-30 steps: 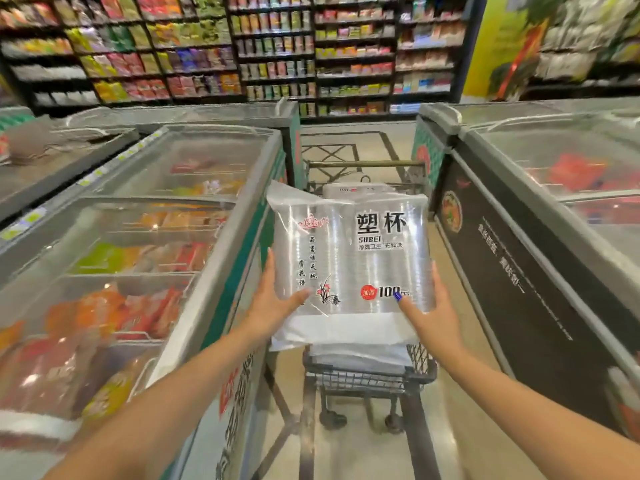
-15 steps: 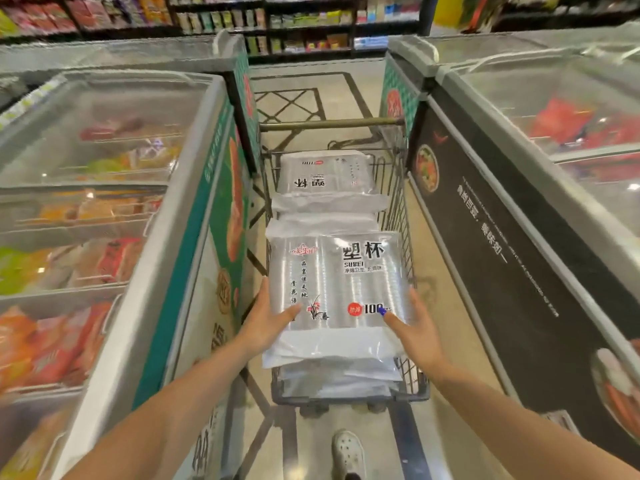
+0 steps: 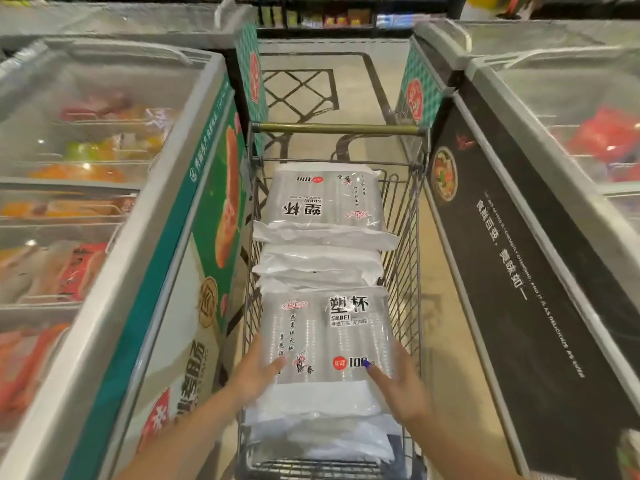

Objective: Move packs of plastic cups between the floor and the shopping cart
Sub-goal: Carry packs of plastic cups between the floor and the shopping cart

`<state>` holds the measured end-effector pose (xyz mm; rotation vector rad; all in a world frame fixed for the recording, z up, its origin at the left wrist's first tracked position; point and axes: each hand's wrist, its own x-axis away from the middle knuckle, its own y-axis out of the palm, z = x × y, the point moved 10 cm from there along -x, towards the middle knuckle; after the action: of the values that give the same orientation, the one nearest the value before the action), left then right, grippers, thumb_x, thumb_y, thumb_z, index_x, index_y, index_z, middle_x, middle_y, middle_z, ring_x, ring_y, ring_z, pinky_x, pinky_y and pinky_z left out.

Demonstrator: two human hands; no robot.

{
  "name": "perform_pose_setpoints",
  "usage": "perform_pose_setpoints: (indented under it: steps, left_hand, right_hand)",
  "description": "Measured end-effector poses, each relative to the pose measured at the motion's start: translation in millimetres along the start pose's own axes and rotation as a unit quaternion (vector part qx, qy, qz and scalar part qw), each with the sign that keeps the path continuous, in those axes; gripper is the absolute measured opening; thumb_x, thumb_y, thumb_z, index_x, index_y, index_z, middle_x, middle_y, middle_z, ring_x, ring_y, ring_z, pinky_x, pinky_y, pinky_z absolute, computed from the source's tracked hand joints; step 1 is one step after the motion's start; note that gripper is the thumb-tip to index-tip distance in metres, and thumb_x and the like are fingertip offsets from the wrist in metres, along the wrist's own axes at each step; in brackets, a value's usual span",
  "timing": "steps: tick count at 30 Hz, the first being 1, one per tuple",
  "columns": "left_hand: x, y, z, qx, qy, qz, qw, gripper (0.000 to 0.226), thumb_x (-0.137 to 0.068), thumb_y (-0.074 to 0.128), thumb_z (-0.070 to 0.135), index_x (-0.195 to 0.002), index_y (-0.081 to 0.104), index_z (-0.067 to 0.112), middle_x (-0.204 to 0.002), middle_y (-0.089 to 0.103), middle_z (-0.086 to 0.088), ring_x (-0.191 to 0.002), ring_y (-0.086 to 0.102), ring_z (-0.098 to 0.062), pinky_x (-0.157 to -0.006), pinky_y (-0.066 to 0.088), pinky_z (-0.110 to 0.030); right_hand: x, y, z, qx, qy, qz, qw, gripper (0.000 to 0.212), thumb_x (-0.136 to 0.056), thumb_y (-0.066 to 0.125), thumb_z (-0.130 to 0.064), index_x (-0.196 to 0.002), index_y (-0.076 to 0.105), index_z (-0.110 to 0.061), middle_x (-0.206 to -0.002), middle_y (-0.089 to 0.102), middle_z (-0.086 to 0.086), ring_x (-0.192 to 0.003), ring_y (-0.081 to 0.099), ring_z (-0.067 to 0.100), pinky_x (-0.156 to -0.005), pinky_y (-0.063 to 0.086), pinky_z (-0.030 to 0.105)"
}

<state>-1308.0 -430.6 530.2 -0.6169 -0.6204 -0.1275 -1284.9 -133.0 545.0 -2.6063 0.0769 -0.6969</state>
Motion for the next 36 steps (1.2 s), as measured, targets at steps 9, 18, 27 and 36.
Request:
perform_pose_setpoints:
  steps: [9,18,27,36]
  left_hand:
    - [-22.7,6.7,-4.1,-0.082,-0.005,0.013,0.997,0.089,-0.093,0.049,0.054,-0.155,-0.002,0.015,-0.161,0.016,-0.002,-0.147,0.021,-0.023,-0.117,0.021,-0.041]
    - [32.7,-39.0,46.0,-0.266,0.084,0.128,0.952,0.073,-0.095,0.043,0.056,-0.155,0.015,0.026,-0.162,0.014,-0.002,-0.147,0.019,-0.029,-0.116,0.027,-0.049]
    - [193.9,-135.4,98.2,-0.366,0.182,0.301,0.862,0.096,-0.08,0.042,0.079,-0.154,0.012,0.026,-0.16,0.021,-0.008,-0.144,0.025,-0.031,-0.115,0.024,-0.049]
    - [374.1,-209.5,27.7,-0.353,0.082,0.423,0.83,0.094,-0.08,0.038,0.079,-0.154,0.013,0.027,-0.16,0.02,-0.01,-0.144,0.026,-0.032,-0.114,0.024,-0.047]
  right_hand:
    - [-24.0,11.8,22.7,0.049,0.016,-0.013,0.999,0.111,-0.065,0.06,-0.08,-0.155,0.02,-0.028,-0.159,0.028,-0.005,-0.144,0.03,0.017,-0.118,0.026,0.037]
    - [13.8,-6.3,-59.4,0.284,-0.188,0.064,0.938,0.096,-0.086,0.058,-0.061,-0.156,0.005,-0.023,-0.164,0.007,-0.002,-0.15,0.007,0.016,-0.116,0.003,0.026]
    - [125.5,7.8,-193.6,0.359,-0.396,0.086,0.841,0.095,-0.084,0.053,-0.069,-0.156,0.012,-0.023,-0.163,0.015,-0.001,-0.149,0.017,0.024,-0.121,0.018,0.044]
    - [278.7,96.7,-280.8,0.333,-0.578,0.013,0.745,0.098,-0.082,0.052,-0.073,-0.156,0.007,-0.028,-0.163,0.011,-0.004,-0.15,0.008,0.021,-0.122,0.013,0.047]
